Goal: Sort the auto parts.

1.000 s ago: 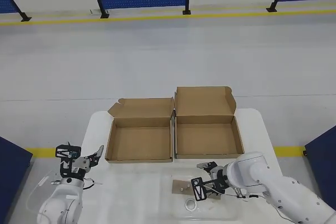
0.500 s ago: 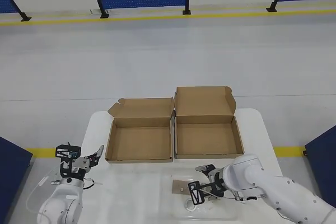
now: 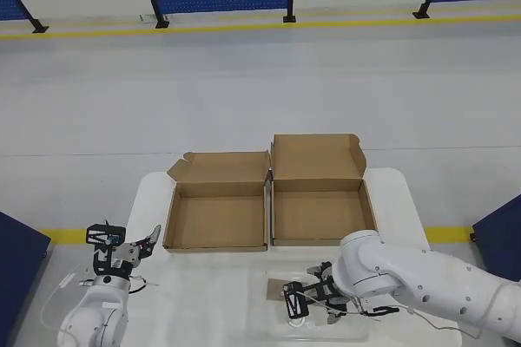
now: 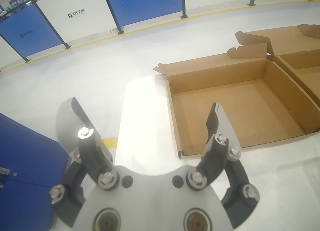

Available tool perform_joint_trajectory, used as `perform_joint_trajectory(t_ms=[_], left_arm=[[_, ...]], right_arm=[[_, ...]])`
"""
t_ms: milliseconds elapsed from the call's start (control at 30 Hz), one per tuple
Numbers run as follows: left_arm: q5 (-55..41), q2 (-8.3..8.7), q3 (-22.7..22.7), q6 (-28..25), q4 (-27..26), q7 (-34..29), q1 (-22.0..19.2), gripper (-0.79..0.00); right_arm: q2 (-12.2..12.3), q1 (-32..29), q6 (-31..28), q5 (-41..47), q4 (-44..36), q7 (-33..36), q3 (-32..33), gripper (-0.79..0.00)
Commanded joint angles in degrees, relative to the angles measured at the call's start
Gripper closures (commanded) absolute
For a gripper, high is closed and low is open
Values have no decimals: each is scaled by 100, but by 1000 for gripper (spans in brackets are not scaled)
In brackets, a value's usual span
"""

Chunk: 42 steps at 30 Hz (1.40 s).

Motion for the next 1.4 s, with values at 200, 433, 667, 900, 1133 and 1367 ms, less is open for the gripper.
perform_joint_trajectory(t_ms=[200,433,667,900,1133,1367], left_arm=[[0,0,0,0,0,0,0,-785],[0,0,0,0,0,0,0,-785],[0,0,0,0,0,0,0,-785],[0,0,0,0,0,0,0,-785],[0,0,0,0,0,0,0,-785],[0,0,0,0,0,0,0,-785]], right_arm=[[-9,-88,4,-54,-1,2,20,-785],[-205,-408,-116,-431,252,-118,20,-785],[-531,-673,-147,-743,759,-149,20,-785],[-582,-719,-152,-828,814,-152,20,-785],[-664,-992,-278,-1397,863,-280,20,-785],[-805,-1108,-502,-2117,1037,-503,20,-785]])
